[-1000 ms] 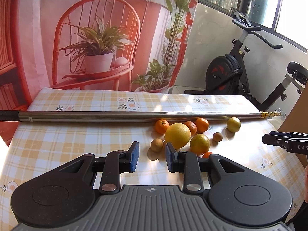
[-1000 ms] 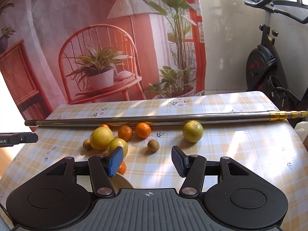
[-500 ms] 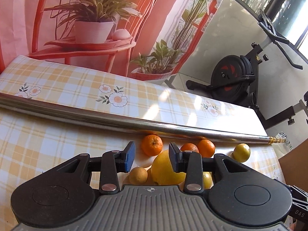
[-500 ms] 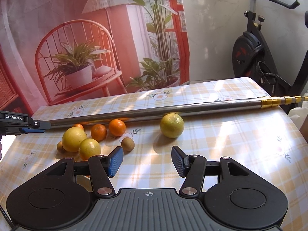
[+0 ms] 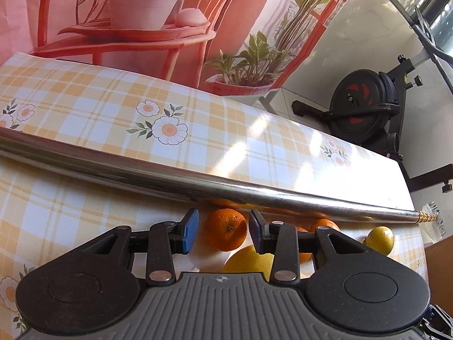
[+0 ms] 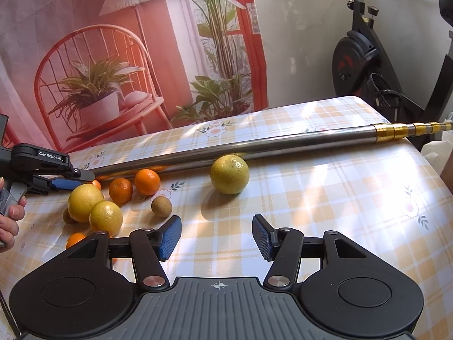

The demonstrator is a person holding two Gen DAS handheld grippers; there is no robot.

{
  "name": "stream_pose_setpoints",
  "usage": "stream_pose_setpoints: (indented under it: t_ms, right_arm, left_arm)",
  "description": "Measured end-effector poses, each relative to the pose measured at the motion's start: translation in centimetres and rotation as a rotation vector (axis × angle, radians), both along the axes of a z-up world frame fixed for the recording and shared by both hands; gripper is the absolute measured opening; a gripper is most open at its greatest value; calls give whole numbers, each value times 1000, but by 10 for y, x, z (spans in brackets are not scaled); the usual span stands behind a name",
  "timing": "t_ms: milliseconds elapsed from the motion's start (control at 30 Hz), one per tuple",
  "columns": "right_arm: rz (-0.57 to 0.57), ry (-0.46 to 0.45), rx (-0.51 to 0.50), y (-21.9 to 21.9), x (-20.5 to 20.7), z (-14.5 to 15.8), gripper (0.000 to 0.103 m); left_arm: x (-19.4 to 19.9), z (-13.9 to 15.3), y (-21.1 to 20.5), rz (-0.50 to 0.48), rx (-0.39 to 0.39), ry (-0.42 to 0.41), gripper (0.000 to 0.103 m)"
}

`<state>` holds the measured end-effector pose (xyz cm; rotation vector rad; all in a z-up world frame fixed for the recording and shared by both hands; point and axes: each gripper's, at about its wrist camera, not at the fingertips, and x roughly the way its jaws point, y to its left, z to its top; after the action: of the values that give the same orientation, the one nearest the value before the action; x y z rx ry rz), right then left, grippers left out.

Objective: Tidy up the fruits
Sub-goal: 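Move the left tool to a tangerine and close on it, then close the right tool on a yellow-green grapefruit while the left tool carries the tangerine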

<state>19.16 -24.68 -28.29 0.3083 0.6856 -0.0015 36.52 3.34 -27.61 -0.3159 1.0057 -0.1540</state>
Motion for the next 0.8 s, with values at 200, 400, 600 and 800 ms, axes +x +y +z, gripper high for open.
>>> stream_pose_setpoints:
  t_ms: [200, 400, 600, 800]
  right_arm:
    - [-4, 9, 9, -3, 0, -5, 52]
    - [-8, 12, 10, -4, 1, -7, 52]
    - [-8, -23, -23, -4, 4, -6, 52]
    - [-27, -143, -89, -4, 15, -5, 56]
  left_arm:
    - [3, -4, -5, -8, 9, 13, 37]
    - [-4, 1, -5, -20, 27, -23, 35]
    - [-27, 21, 3, -37, 16, -98, 35]
    - [-58, 47, 4, -86, 48, -194, 35]
